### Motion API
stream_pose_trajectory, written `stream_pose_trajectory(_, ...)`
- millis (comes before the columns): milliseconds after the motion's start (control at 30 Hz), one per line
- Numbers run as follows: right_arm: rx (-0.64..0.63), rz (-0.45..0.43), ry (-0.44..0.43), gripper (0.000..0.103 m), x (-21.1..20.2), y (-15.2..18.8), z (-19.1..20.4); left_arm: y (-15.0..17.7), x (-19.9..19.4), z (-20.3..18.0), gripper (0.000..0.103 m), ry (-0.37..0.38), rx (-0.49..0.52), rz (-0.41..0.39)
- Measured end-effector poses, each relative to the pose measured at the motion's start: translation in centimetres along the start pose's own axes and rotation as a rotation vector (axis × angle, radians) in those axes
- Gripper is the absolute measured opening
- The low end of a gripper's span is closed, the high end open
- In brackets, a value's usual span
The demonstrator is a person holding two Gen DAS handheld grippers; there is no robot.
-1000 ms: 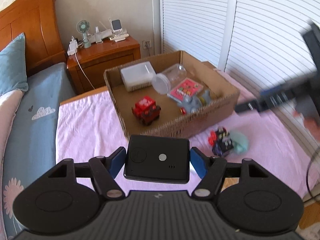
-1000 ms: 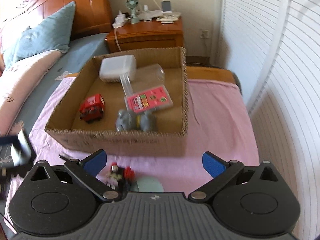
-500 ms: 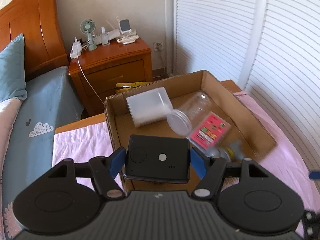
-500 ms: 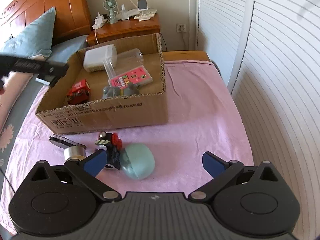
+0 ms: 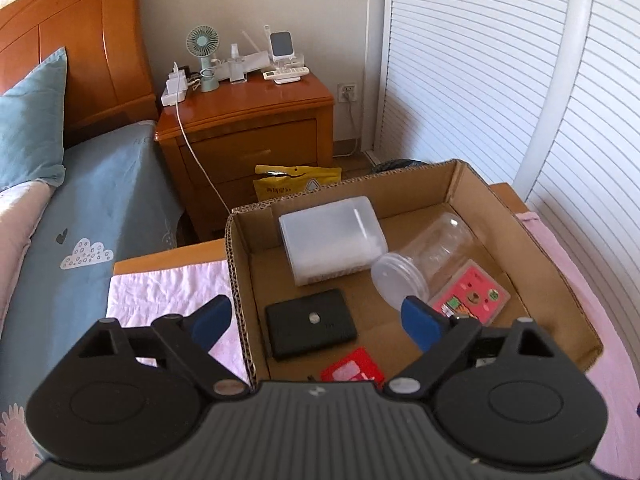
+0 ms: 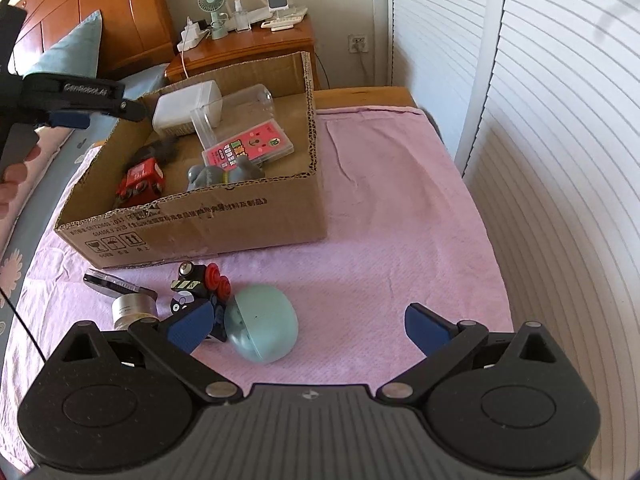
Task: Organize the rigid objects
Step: 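Open the left tool to release the black square case into the box, then close the left tool on the gold capsule bottle while the right tool grasps the blue ball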
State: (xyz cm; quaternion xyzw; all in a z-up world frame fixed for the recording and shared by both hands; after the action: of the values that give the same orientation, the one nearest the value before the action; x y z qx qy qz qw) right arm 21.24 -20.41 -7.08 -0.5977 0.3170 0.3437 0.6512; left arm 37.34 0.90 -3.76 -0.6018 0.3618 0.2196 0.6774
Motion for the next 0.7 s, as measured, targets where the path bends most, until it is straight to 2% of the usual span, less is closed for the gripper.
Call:
stream_pose_trajectory(400, -0.004, -0.048, -0.02, 0.103, -2.9, 0.8, -0.1, 2.8, -6.4, -1.3, 0.096, -0.013, 0.047, -0.029)
stream_pose_trajectory(700, -0.108, -0.048, -0.03, 0.103, -2.0, 3.0, -0.3, 7.9, -9.6, -3.8, 0.096, 0.03, 0.092, -0.027)
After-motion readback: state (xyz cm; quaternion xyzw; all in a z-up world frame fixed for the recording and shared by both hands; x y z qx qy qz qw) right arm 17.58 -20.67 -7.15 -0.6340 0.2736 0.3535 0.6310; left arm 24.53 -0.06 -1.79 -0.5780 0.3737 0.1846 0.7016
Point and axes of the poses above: each gripper's, at about its wrist camera, not at the fingertips, and x roughly the way its jaws point, z to its left, y to its underside, the point moved 7 cm from there along x, roughly the way its jaws point, and after that the axes turned 1 degree about y, right-handed, at the moved point
